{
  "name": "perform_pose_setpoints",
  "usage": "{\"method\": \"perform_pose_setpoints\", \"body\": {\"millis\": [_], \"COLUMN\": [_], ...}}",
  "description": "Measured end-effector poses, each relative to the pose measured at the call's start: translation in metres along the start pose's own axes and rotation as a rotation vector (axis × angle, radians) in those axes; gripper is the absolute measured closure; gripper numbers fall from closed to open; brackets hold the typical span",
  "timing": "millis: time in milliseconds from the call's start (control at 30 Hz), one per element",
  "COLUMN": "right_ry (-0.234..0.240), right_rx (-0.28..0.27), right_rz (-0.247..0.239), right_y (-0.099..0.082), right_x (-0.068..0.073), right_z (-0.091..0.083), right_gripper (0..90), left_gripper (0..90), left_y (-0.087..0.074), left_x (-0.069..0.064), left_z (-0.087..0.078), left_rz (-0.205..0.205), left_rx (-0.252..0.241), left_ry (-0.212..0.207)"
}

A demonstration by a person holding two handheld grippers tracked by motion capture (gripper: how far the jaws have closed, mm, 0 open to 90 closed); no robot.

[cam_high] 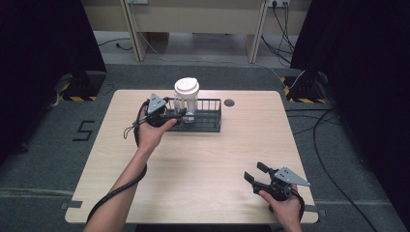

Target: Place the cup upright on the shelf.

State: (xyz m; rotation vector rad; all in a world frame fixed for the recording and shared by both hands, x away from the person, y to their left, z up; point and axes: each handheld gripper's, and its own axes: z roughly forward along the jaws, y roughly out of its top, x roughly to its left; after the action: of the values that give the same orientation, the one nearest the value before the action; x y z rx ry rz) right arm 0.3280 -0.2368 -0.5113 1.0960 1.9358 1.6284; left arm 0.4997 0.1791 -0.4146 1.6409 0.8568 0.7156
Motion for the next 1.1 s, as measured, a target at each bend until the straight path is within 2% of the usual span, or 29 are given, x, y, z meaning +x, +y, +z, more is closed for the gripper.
{"method": "perform_pose_setpoints", "body": {"millis": [300,500,833,1100], "right_ry": [-0.002,-0.002,-0.004,-0.006], "right_rx": [0.0,0.003,0.003,0.003], "right_rz": [0.003,0.003,0.003,-0.004], "right_y": [0.0,0.0,-0.001,-0.001], "right_x": [0.0,0.0,0.0,0.0], "right_z": [0.0,0.0,0.0,0.0], "right_gripper": [28.2,28.2,28.2,28.2], "left_gripper": [14.4,14.4,14.4,14.5], "left_y": [-0.006,-0.011,-0.018,-0.026], "left_x": [0.005,0.005,0.004,0.003], "left_z": [-0.019,-0.031,-0.05,-0.073], "left_rz": [0.009,-0.002,0.006,0.015], "left_rx": [0.002,-0.007,-0.016,-0.028], "left_ry": [0.004,-0.007,-0.01,-0.004]}}
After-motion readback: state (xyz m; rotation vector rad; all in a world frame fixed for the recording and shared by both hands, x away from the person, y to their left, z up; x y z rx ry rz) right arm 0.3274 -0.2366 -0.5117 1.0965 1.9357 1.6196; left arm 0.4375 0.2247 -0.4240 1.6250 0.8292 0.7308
